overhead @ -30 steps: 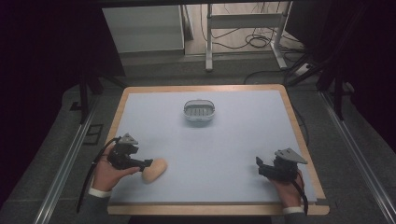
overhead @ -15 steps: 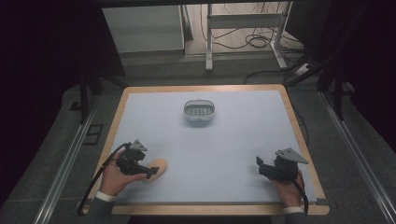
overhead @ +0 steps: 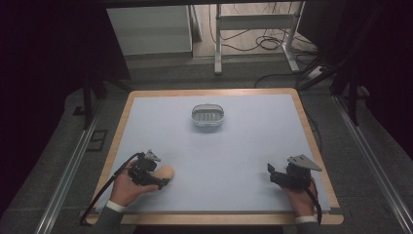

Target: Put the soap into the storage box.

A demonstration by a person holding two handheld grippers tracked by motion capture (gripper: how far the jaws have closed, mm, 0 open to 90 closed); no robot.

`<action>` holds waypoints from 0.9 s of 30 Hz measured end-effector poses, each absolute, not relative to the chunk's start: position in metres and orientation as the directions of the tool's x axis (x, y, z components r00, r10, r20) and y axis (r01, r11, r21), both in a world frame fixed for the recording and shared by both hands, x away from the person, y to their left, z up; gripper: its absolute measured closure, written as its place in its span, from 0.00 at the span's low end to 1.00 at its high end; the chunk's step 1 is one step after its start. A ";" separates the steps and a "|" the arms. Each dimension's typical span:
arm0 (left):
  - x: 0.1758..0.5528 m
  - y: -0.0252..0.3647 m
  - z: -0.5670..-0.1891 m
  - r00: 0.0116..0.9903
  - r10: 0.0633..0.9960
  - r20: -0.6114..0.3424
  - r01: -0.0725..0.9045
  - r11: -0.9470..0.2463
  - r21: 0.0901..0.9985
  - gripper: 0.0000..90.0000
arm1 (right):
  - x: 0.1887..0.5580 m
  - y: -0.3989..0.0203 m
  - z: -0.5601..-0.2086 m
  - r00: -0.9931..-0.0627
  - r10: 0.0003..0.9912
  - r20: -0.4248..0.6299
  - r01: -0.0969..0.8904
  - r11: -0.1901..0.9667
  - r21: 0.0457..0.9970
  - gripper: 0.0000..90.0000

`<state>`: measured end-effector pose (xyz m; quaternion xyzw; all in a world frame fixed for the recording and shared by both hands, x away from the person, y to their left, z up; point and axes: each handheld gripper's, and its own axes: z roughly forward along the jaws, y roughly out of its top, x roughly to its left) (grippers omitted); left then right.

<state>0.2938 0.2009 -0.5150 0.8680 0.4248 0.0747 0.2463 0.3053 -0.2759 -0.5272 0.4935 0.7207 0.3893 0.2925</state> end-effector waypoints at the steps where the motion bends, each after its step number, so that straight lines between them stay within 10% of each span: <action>1: 0.294 0.200 -0.516 0.630 0.773 -0.078 0.701 -0.523 0.485 0.26 | 0.305 -0.276 -0.527 -0.342 0.939 -0.037 0.484 0.210 0.850 0.12; 27: 0.295 0.205 -0.510 0.629 0.774 -0.074 0.704 -0.526 0.477 0.36 | 0.306 -0.275 -0.527 -0.336 0.941 -0.045 0.486 0.214 0.847 0.12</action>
